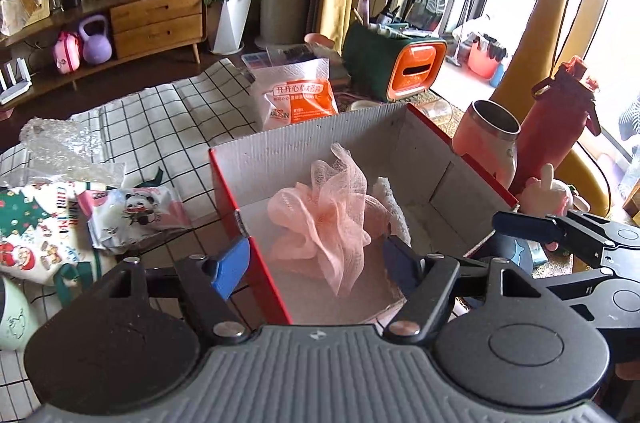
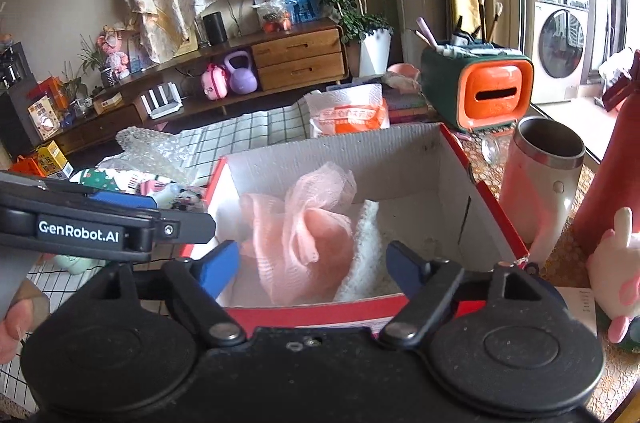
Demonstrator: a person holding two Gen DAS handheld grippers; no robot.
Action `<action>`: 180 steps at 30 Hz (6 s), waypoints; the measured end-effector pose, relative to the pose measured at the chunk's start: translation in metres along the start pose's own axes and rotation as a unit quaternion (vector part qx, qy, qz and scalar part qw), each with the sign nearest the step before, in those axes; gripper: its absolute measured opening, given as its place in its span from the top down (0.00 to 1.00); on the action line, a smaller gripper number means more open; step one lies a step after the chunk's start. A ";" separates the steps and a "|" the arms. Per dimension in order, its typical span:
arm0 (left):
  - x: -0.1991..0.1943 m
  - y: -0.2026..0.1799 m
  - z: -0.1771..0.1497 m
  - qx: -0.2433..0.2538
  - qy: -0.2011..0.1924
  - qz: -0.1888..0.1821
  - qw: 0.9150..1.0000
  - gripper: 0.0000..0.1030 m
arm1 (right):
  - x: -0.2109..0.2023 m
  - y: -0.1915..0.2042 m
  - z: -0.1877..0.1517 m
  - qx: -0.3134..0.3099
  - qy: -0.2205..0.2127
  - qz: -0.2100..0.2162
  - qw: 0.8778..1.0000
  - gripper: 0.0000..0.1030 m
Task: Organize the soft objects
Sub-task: 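Open both tools to drop the puff and cloth into the box, then grasp the Christmas-print bag with left tool while right tool grasps panda pouch, then carry the Christmas bag and panda pouch with both tools into the box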
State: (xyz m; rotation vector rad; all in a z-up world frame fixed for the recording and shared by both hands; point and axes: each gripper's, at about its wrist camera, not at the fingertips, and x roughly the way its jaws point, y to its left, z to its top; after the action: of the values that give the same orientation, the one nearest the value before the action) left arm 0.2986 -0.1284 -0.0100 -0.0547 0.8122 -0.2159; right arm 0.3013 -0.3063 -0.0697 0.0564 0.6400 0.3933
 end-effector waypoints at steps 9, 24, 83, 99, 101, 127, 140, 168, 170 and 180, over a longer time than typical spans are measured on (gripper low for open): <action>-0.048 0.039 -0.026 0.002 -0.041 0.022 0.999 0.13 | -0.017 0.045 -0.007 -0.029 -0.018 0.016 0.999 0.06; -0.093 0.126 -0.066 -0.051 -0.118 0.076 0.989 0.00 | 0.007 0.116 0.000 -0.062 -0.007 0.055 0.997 0.02; 0.042 0.287 -0.025 -0.142 -0.026 0.163 0.976 0.11 | 0.226 0.221 0.023 -0.136 0.060 0.077 0.986 0.69; 0.030 0.271 -0.026 -0.140 -0.043 0.160 0.976 0.54 | 0.212 0.215 0.026 -0.113 0.046 0.084 0.989 0.93; 0.026 0.266 -0.025 -0.137 -0.049 0.158 0.977 0.59 | 0.206 0.212 0.026 -0.109 0.042 0.086 0.989 0.94; -0.043 0.171 -0.004 -0.070 -0.124 0.120 0.983 0.83 | 0.087 0.132 0.058 0.002 -0.022 0.130 0.991 0.97; -0.108 0.126 0.017 -0.055 -0.160 0.089 0.981 0.84 | 0.014 0.107 0.069 0.007 -0.068 0.142 0.987 0.97; -0.059 -0.012 0.075 -0.041 -0.196 -0.063 0.978 0.84 | -0.025 -0.040 0.042 0.064 -0.089 0.009 0.994 0.97; -0.047 -0.016 0.076 -0.045 -0.196 -0.068 0.977 0.84 | -0.021 -0.045 0.040 0.065 -0.085 0.007 0.994 0.97; 0.024 -0.005 0.063 -0.074 -0.164 -0.074 0.981 0.84 | 0.011 -0.068 0.032 0.067 -0.053 -0.005 0.996 0.97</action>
State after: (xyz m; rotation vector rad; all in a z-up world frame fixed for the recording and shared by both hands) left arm 0.3592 -0.1404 0.0169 -0.2859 0.4940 -0.2787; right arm 0.3519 -0.3626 -0.0618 0.1999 0.5618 0.3345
